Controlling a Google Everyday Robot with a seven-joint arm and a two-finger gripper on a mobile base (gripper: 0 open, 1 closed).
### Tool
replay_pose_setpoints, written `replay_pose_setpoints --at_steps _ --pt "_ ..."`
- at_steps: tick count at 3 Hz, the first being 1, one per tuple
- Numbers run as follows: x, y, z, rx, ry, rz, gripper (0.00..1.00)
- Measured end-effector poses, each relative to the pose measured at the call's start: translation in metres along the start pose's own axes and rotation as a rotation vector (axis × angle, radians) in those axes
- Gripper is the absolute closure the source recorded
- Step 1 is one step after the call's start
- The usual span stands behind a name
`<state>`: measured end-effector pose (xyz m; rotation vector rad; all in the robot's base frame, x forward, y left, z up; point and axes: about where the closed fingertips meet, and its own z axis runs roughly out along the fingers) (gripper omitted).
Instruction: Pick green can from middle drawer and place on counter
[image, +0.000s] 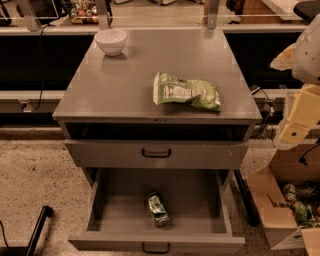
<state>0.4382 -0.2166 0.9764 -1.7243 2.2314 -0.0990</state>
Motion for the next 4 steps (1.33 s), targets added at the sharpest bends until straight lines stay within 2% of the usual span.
replay_pose_setpoints --at_steps 1,2,3,4 --pt "0.000 0.000 0.000 0.000 0.000 0.000 0.00" --pt "-0.020 -0.001 0.024 -0.021 -0.018 -0.091 0.00" --pt "-0.062 0.016 0.086 -0.093 -0.081 -0.268 0.00" --pt "-0.062 0.023 0.095 -0.103 -0.076 -0.292 0.00"
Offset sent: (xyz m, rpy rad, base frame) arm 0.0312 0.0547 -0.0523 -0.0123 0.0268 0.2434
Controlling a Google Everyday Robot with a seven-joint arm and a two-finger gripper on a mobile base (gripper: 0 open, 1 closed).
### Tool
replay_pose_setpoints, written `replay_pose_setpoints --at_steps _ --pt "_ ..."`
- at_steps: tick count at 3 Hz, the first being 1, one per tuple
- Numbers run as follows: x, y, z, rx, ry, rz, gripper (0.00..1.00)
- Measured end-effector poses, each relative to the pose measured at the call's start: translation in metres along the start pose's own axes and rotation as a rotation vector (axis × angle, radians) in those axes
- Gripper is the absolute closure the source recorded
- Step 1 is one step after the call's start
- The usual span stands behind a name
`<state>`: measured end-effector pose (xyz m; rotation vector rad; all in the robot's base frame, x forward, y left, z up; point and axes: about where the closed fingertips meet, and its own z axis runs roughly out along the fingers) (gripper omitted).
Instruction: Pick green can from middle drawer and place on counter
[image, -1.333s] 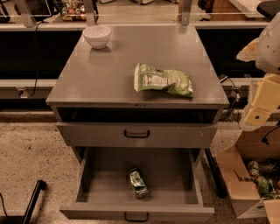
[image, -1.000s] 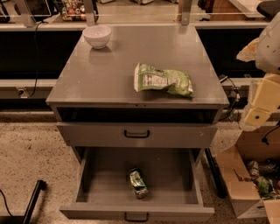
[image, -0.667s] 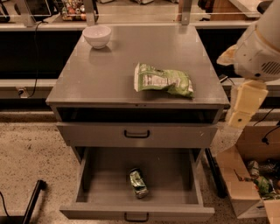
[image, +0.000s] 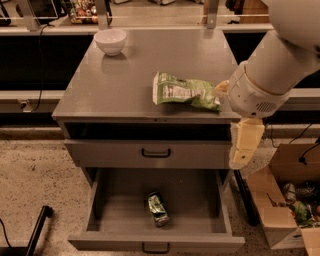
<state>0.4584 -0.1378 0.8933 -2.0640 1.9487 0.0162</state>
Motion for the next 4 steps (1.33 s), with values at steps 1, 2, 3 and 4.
replay_pose_setpoints --at_steps 1,2,3,4 --pt "0.000 0.000 -0.001 0.002 0.000 0.001 0.00" --pt "-0.010 -0.011 0.016 -0.010 0.039 -0.087 0.00" --pt "-0.038 -0.028 0.061 -0.024 0.092 -0.325 0.00" --pt "-0.070 -0.032 0.099 -0.030 0.107 -0.609 0.00"
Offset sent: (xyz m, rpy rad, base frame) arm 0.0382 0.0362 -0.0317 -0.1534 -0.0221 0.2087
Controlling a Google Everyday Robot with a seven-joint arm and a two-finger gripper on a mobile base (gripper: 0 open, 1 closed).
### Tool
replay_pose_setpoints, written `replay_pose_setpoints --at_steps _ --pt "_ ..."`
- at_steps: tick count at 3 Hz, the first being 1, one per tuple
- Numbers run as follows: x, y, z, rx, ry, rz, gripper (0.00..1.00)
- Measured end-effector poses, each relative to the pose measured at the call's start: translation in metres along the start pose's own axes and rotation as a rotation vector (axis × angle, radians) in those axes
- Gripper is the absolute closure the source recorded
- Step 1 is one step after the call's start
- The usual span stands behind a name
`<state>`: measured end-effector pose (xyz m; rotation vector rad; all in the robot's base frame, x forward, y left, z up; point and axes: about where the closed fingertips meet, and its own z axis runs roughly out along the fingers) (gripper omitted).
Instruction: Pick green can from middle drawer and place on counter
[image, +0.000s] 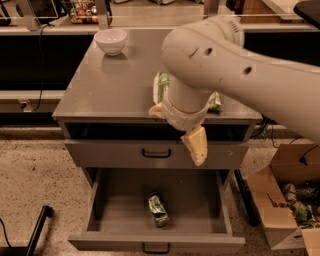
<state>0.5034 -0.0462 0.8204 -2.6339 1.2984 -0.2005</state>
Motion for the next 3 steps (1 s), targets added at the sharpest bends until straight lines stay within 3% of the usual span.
replay_pose_setpoints --at_steps 1,2,3 --pt "-0.019 -0.008 0.016 0.029 -0.058 -0.180 0.00" --pt "-0.021 -0.008 0.015 0.033 -0.060 -0.273 0.00" --pt "-0.032 -0.012 0.040 -0.073 -0.086 -0.401 0.00"
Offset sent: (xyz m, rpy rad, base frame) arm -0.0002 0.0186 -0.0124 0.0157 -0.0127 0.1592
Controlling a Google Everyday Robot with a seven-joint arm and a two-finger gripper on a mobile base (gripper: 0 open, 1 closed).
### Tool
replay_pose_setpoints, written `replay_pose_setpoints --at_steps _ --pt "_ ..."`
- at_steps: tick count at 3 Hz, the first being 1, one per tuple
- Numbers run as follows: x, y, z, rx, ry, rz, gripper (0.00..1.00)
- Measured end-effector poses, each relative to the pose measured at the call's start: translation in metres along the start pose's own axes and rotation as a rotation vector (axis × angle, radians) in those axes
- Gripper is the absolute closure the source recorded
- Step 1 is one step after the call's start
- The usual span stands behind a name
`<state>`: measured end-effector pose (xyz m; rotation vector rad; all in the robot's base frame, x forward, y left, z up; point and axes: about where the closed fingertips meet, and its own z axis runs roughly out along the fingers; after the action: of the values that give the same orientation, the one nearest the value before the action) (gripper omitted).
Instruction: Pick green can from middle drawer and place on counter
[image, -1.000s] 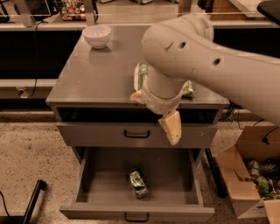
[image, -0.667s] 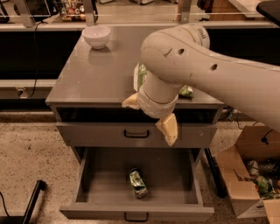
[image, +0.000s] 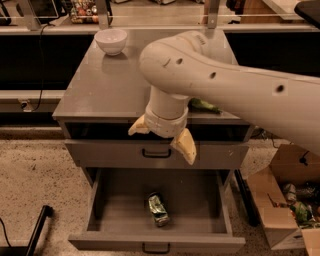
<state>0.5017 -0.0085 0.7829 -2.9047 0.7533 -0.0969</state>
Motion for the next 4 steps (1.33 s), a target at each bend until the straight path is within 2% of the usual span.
replay_pose_setpoints --at_steps 1,2,3,4 --pt "-0.024 0.001 0.044 -0.169 -0.060 -0.264 0.00" --pt "-0.026 0.002 0.050 -0.196 -0.074 -0.382 0.00" --pt "-0.026 0.002 0.050 -0.194 -0.074 -0.380 0.00" --pt "-0.026 0.006 0.056 -0.141 -0.028 -0.440 0.00"
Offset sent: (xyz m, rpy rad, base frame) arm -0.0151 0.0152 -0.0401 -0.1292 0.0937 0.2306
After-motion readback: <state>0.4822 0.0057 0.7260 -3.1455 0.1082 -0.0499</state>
